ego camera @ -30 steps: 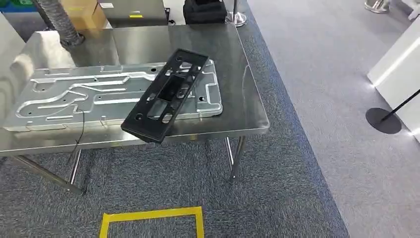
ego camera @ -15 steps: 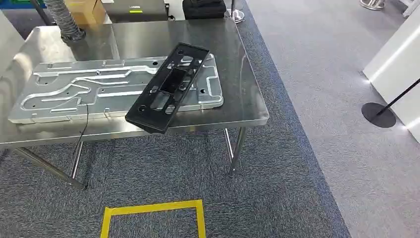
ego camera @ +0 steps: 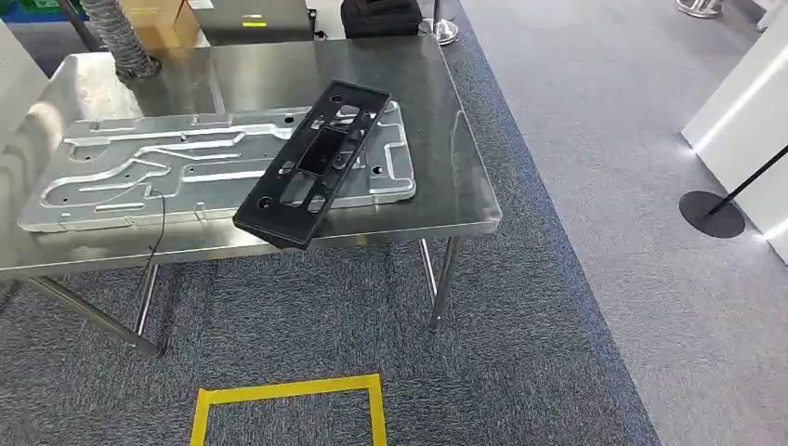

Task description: Take the parts from the cabinet and place them on the table.

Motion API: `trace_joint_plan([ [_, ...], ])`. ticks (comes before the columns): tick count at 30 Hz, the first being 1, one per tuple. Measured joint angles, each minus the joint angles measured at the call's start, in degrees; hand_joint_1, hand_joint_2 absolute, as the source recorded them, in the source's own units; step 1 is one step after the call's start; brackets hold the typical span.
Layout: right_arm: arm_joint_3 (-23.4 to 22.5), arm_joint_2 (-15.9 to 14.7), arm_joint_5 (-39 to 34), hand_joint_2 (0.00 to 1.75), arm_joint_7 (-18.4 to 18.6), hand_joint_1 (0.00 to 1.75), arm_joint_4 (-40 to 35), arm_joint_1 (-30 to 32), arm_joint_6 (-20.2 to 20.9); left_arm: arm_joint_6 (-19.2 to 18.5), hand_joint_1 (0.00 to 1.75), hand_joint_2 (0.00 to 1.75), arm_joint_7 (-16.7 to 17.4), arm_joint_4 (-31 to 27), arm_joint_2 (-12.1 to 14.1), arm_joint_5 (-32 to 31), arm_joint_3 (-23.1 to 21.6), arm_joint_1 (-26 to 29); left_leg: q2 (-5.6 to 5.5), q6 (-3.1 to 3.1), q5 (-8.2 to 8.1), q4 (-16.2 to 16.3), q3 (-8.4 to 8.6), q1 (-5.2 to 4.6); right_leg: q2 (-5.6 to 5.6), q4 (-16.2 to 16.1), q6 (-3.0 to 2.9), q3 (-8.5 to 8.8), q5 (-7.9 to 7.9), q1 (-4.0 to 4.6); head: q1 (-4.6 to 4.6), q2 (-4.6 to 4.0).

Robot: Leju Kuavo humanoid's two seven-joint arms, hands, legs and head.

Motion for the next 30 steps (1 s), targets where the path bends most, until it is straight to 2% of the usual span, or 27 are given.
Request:
trace_joint_plan([
  [8,0.0,0.0,0.0,0.0,0.0,0.0,0.4,0.0,0.0,0.0,0.0,0.0,0.0,0.0,0.0,0.0,0.0,0.0,0.0,0.04,0.02,0.0,0.02,-0.1,0.0,0.0,0.01,-0.02,0.03,-0.09,0.0,0.0],
  [10,0.0,0.0,0.0,0.0,0.0,0.0,0.4,0.0,0.0,0.0,0.0,0.0,0.0,0.0,0.0,0.0,0.0,0.0,0.0,0.25,-0.1,0.4,-0.2,-0.36,0.01,-0.1,0.25,-0.08,0.2,-0.49,0.0,0.0],
  [13,0.0,0.0,0.0,0.0,0.0,0.0,0.4,0.1,0.0,0.0,0.0,0.0,0.0,0.0,0.0,0.0,0.0,0.0,-0.04,0.46,-0.03,0.5,-0.45,-0.36,-0.04,-0.1,0.53,-0.22,0.34,-0.51,0.0,0.0],
  [14,0.0,0.0,0.0,0.0,0.0,0.0,0.4,0.1,0.0,0.0,0.0,0.0,0.0,0.0,0.0,0.0,0.0,0.0,-0.05,0.72,0.32,0.4,-0.39,-0.34,-0.05,-0.3,0.86,-0.16,0.67,-0.49,0.0,0.0],
  [15,-0.2,0.0,0.0,0.0,0.0,0.0,0.4,0.1,0.0,0.0,0.0,0.0,0.0,0.0,0.0,0.0,0.0,0.0,0.03,1.03,1.15,-0.8,-0.09,0.11,-0.01,-0.3,0.98,-0.16,0.44,-0.28,0.0,0.0],
  [16,-0.1,0.0,0.0,0.0,0.0,0.0,0.5,0.1,0.0,0.0,0.0,0.0,0.0,0.0,0.0,0.0,0.0,-0.1,0.14,1.25,1.62,-1.3,-0.05,0.19,0.07,0.4,1.06,-0.5,-0.74,-0.54,0.0,0.0],
  [17,-0.2,0.0,0.0,0.0,0.0,0.0,0.6,0.1,0.0,0.0,0.0,0.0,0.0,0.0,0.0,0.0,0.0,-0.1,0.2,1.53,1.92,-1.5,-0.33,0.22,0.15,3.4,1.17,-1.82,-3.44,-0.46,0.0,0.0],
  [19,0.0,0.0,0.0,0.0,0.0,0.0,0.6,0.2,0.0,0.0,0.0,0.0,0.0,0.0,0.0,0.0,0.0,-0.1,0.23,1.52,2.2,-1.5,-1.04,0.19,0.19,12.8,1.64,-5.6,-8.42,-0.77,0.0,0.0],
  [20,0.0,0.0,0.0,0.0,0.0,0.0,0.7,0.3,0.0,0.0,0.0,0.0,0.0,0.0,0.0,0.0,0.0,-0.1,0.21,1.48,2.28,-1.4,-1.39,0.16,0.19,16.4,1.86,-6.97,-9.56,-0.95,0.0,0.0],
  [21,0.0,0.0,0.0,0.0,0.0,0.0,0.7,0.3,0.0,0.0,0.0,0.0,0.0,0.0,0.0,0.0,0.0,0.0,0.19,1.43,2.31,-1.2,-1.67,0.19,0.18,17.5,2.03,-7.21,-9.19,-1.09,0.0,0.0],
  [22,0.0,0.0,0.0,0.0,0.0,0.0,0.8,0.3,0.0,0.0,0.0,0.0,0.0,0.0,0.0,0.0,0.0,0.1,0.14,1.34,2.35,-1.0,-1.86,0.29,0.17,15.7,2.25,-6.05,-7.48,-1.31,0.0,0.0],
  [23,0.0,0.0,0.0,0.0,0.0,0.0,0.8,0.3,0.0,0.0,0.0,0.0,0.0,0.0,0.0,0.0,0.0,0.1,0.1,1.17,2.33,-0.7,-2.04,0.43,0.15,11.4,2.5,-3.57,-4.98,-1.62,0.0,0.0],
  [24,0.0,0.0,0.0,0.0,0.0,0.0,0.8,0.3,0.0,0.0,0.0,0.0,0.0,0.0,0.0,0.0,0.0,0.1,0.06,0.83,2.19,-0.2,-2.22,0.6,0.08,5.4,2.79,-0.32,-2.41,-1.92,0.0,0.0],
  [25,0.0,0.0,0.0,0.0,0.0,0.0,0.8,0.3,0.0,0.0,0.0,0.0,0.0,0.0,0.0,0.0,0.0,0.1,0.01,0.4,1.97,0.3,-2.42,0.48,-0.01,0.2,3.05,2.27,-1.74,-2.3,0.0,0.0],
  [26,0.1,0.0,0.0,0.0,0.0,0.0,0.8,0.3,0.0,0.0,0.0,0.0,0.0,0.0,0.0,0.0,0.0,0.0,-0.19,-0.01,1.99,0.5,-2.76,0.35,0.4,0.1,2.5,2.73,-2.28,-1.77,0.0,0.0],
  [27,0.0,0.0,0.0,0.0,0.0,0.0,0.8,0.4,0.0,0.0,0.0,0.0,-0.1,0.0,0.0,0.0,0.0,0.0,-0.18,-0.3,2.02,0.6,-2.77,0.15,0.55,0.5,1.76,2.15,-1.89,-1.71,0.0,0.0],
  [28,0.0,0.0,0.0,0.0,0.0,0.0,0.8,0.4,0.0,0.0,0.0,0.0,-0.1,0.0,0.0,0.0,0.0,0.0,-0.2,-0.48,2.04,1.0,-2.84,0.07,0.59,-0.3,1.27,2.15,-2.37,-1.75,0.0,0.0],
  [29,0.0,0.0,0.0,0.0,0.0,0.0,0.9,0.4,0.0,0.0,0.0,0.0,-0.1,0.0,0.1,0.0,0.0,0.0,-0.2,0.03,1.57,1.1,-2.92,0.03,0.69,-0.3,1.15,2.04,-2.29,-2.12,0.0,0.0],
  [30,0.0,0.0,0.0,0.0,0.0,0.0,0.9,0.4,0.0,0.0,0.0,0.0,-0.1,0.0,0.1,0.0,0.0,0.1,-0.18,0.98,1.62,1.0,-2.98,-0.07,0.72,-0.3,1.0,2.03,-2.2,-1.94,-0.02,0.0],
])
